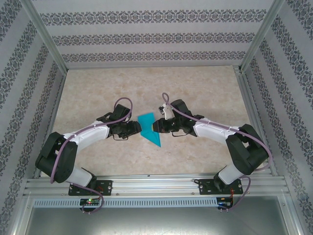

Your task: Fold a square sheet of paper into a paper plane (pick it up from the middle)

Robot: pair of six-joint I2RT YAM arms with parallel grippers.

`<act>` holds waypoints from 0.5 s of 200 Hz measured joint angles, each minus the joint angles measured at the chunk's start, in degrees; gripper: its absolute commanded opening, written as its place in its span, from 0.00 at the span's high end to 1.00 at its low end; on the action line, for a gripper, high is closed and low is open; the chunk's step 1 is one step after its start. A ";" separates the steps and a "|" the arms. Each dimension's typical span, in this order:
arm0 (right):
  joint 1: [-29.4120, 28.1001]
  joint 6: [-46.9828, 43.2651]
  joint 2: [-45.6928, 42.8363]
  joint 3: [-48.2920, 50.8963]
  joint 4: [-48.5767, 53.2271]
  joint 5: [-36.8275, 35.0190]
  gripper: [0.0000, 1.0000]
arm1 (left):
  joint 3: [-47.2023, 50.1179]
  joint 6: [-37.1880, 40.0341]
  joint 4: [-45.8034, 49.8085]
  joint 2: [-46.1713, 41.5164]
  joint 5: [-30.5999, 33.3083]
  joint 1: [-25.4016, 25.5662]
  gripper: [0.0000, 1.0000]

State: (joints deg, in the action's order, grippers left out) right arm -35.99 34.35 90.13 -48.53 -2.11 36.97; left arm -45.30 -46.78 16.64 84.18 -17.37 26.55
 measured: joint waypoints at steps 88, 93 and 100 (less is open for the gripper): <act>1.25 0.13 9.86 -2.19 -1.49 1.68 0.84 | -1.01 0.02 0.02 0.70 0.66 0.00 0.47; 1.64 0.24 10.25 -2.10 -1.84 1.86 0.85 | -1.27 0.04 0.02 0.87 0.61 0.00 0.47; 2.14 0.39 10.82 -1.86 -2.58 2.12 0.85 | -1.66 0.04 0.02 1.16 0.61 0.00 0.46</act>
State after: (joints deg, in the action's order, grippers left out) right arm -33.85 34.74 100.95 -50.39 -4.69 39.09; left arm -46.96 -46.74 16.67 85.34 -16.75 26.55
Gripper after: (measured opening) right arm 0.155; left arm 0.534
